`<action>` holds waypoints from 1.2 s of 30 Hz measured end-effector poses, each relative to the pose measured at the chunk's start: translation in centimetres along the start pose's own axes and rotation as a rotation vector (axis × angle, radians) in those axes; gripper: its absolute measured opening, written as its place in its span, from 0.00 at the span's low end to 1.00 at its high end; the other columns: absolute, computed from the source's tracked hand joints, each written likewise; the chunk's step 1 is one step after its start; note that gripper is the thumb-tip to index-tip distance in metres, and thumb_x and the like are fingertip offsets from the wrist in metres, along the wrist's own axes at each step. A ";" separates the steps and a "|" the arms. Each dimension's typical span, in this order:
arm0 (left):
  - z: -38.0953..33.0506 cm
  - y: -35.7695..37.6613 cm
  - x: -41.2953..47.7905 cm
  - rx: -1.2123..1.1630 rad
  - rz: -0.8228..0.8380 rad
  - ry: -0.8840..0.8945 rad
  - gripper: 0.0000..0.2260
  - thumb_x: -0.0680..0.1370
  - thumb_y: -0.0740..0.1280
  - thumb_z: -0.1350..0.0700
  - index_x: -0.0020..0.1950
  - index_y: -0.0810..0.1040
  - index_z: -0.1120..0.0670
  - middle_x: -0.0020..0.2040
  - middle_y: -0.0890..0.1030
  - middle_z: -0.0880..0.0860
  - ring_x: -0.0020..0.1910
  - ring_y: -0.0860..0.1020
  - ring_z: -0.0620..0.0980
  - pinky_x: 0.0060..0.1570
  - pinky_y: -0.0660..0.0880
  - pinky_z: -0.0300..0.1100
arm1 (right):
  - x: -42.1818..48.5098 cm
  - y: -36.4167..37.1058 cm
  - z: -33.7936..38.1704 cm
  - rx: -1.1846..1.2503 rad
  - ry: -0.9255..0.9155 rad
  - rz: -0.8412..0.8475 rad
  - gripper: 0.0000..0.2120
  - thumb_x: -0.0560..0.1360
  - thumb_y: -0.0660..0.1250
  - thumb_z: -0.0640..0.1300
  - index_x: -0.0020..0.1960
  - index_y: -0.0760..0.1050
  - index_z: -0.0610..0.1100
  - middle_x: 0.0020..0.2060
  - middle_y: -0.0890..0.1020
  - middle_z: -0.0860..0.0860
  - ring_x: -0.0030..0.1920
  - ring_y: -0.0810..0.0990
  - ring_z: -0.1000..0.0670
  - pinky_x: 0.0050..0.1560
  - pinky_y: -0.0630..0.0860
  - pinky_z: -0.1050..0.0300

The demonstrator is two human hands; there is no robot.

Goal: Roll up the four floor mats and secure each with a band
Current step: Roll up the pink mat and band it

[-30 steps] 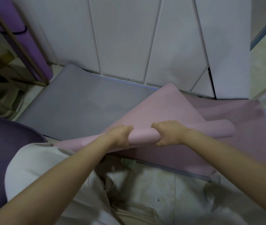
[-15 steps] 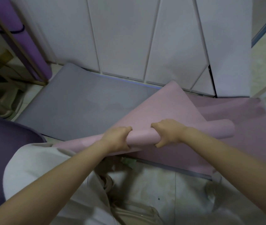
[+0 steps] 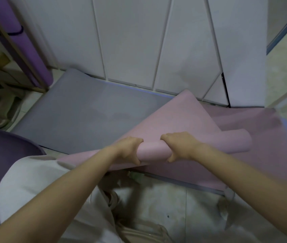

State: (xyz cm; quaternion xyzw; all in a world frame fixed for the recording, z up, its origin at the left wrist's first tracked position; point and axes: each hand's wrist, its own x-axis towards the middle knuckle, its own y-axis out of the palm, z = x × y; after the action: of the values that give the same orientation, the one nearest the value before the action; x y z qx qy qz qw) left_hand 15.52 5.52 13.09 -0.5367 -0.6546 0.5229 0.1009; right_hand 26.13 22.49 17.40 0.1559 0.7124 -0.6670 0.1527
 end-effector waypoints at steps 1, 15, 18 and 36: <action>0.1 -0.5 0.2 -0.019 0.063 -0.003 0.23 0.67 0.75 0.53 0.59 0.73 0.51 0.56 0.78 0.52 0.54 0.76 0.53 0.49 0.71 0.39 | -0.3 0.2 0.4 -0.031 0.000 -0.045 0.31 0.67 0.73 0.56 0.64 0.66 0.45 0.59 0.75 0.47 0.59 0.74 0.45 0.51 0.68 0.53; -0.3 0.6 -0.6 0.097 -0.113 -0.015 0.26 0.68 0.73 0.49 0.62 0.69 0.53 0.59 0.75 0.55 0.57 0.74 0.58 0.50 0.69 0.45 | 1.1 0.1 0.2 0.086 0.020 0.029 0.30 0.65 0.75 0.54 0.59 0.70 0.40 0.54 0.79 0.41 0.54 0.77 0.40 0.48 0.71 0.53; -1.2 1.8 -0.9 0.213 -0.279 -0.014 0.28 0.69 0.71 0.44 0.64 0.67 0.53 0.60 0.73 0.55 0.58 0.73 0.58 0.51 0.66 0.46 | 1.5 -0.9 -0.6 0.145 0.017 0.133 0.29 0.64 0.76 0.55 0.57 0.73 0.41 0.53 0.81 0.44 0.52 0.78 0.42 0.48 0.73 0.55; -2.3 -2.5 3.1 -0.019 0.287 0.022 0.30 0.63 0.79 0.49 0.62 0.74 0.52 0.58 0.78 0.51 0.56 0.77 0.52 0.59 0.74 0.45 | -2.6 0.8 -0.5 -0.123 0.068 -0.129 0.34 0.66 0.73 0.57 0.64 0.64 0.43 0.57 0.73 0.46 0.57 0.74 0.44 0.51 0.67 0.51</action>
State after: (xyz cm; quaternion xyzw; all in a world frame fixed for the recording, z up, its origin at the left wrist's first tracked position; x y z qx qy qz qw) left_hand 14.35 9.68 14.78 -0.6315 -0.5748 0.5196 0.0270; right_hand 28.86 22.98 17.82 0.1227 0.7653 -0.6248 0.0944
